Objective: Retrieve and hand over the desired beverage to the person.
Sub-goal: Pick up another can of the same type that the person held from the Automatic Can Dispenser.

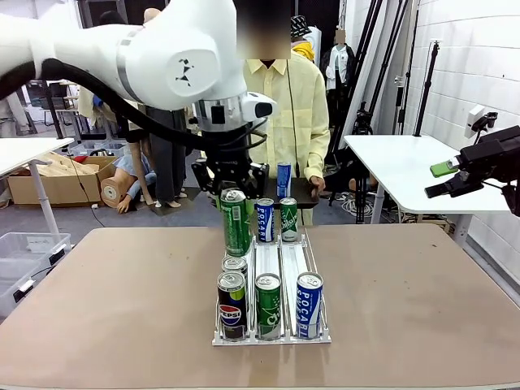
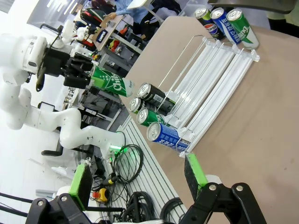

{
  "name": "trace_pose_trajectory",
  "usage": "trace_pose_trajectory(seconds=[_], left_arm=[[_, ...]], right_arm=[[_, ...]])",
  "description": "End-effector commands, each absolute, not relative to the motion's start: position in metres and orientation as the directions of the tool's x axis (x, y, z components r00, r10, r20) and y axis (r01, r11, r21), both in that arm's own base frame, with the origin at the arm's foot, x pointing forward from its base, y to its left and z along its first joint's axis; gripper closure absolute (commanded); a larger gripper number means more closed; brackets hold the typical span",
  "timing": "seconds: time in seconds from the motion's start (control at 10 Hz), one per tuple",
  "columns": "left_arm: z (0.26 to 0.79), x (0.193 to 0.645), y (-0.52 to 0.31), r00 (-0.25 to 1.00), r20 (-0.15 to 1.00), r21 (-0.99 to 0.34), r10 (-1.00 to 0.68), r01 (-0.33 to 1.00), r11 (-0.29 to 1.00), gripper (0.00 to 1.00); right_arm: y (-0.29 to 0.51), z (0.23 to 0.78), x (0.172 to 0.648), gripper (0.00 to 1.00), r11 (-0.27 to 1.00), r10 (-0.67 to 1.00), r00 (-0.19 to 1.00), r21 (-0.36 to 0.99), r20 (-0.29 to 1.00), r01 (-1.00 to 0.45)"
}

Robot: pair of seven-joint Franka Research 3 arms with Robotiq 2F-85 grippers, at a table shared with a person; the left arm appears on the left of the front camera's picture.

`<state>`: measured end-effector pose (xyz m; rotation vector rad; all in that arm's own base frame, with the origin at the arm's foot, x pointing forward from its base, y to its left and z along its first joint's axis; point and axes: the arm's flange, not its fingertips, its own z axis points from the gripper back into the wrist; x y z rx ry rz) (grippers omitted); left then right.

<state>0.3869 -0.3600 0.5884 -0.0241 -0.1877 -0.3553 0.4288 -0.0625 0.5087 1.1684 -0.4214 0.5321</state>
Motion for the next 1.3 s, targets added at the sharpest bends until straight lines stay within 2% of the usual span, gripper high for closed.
trace_pose_trajectory(seconds=[0.0, 0.4, 1.2], left_arm=[[0.604, 0.390, -0.340, 0.918, 0.187, 0.019, -0.349, 0.352, 0.936, 1.00], [0.607, 0.398, -0.275, 0.919, 0.159, 0.095, -0.360, 0.348, 0.932, 1.00], [0.585, 0.400, -0.152, 0.937, 0.166, -0.009, -0.306, 0.312, 0.950, 1.00]], right_arm=[[-0.062, 0.510, 0.429, 0.00, 0.293, 0.168, 0.801, 0.747, 0.574, -0.597], [-0.062, 0.510, 0.429, 0.00, 0.293, 0.168, 0.801, 0.747, 0.574, -0.597], [-0.062, 0.510, 0.429, 0.00, 0.293, 0.168, 0.801, 0.747, 0.574, -0.597]])
